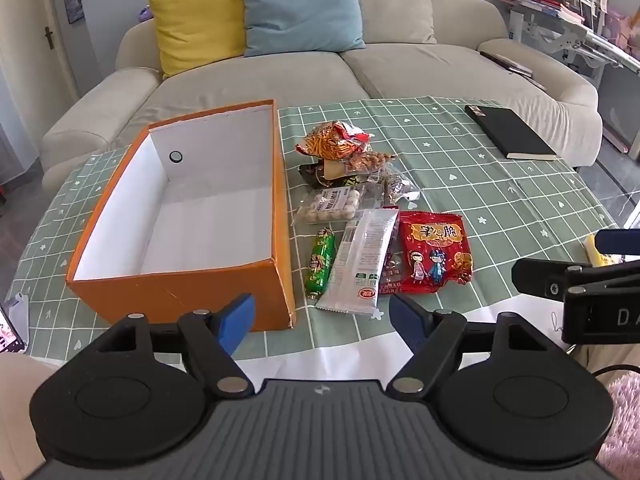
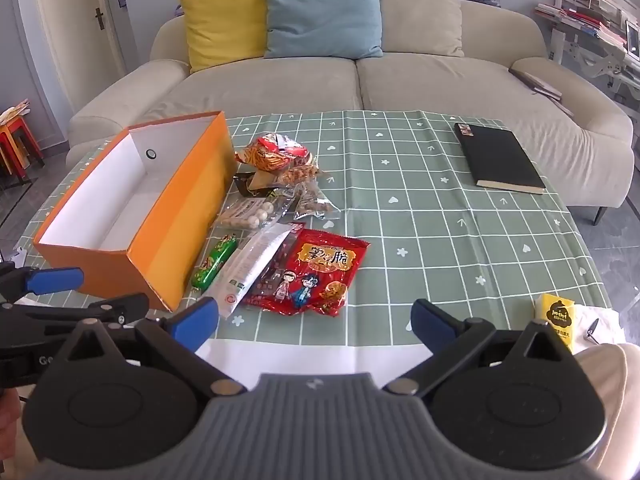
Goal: Organize snacks
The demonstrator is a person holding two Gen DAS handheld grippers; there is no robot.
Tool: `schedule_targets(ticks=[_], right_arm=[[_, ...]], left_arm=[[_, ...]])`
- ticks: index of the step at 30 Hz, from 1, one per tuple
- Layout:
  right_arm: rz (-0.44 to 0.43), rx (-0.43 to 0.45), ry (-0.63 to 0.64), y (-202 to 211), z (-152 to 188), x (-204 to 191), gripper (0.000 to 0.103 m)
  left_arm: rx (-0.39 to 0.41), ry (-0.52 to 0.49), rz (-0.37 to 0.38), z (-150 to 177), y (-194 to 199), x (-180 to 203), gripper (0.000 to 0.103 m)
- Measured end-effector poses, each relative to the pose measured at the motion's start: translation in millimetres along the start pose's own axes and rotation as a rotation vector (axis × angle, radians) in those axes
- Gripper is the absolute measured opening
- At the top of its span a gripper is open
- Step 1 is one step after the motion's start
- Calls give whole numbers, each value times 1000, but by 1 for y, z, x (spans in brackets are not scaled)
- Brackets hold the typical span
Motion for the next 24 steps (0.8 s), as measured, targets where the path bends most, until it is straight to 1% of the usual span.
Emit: schedule_targets(ticks=[3,5,8,24], right_arm=[[0,0,1,0,1,0,99],[-2,-5,2,-1,2,0,99],[-7,-6,3,-1,0,-2,99],[-11,-20,4,-3,3,-3,99]], left_arm=[[-7,6,8,0,0,-5,89],[0,-15,-22,0,1,5,87],[-2,-8,-8,-1,2,1,87],[1,-7,-9,3,-2,3,87]])
Point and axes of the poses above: each gripper's, at about its wrist camera, not at the fingertips, and y roughly against the way its jaws point, x to its right, z to its underside, the point moved 4 cm from there along -y, roughly the way its jaws point, and after that the axes turned 11 degrees about z, right-handed, at the moved point
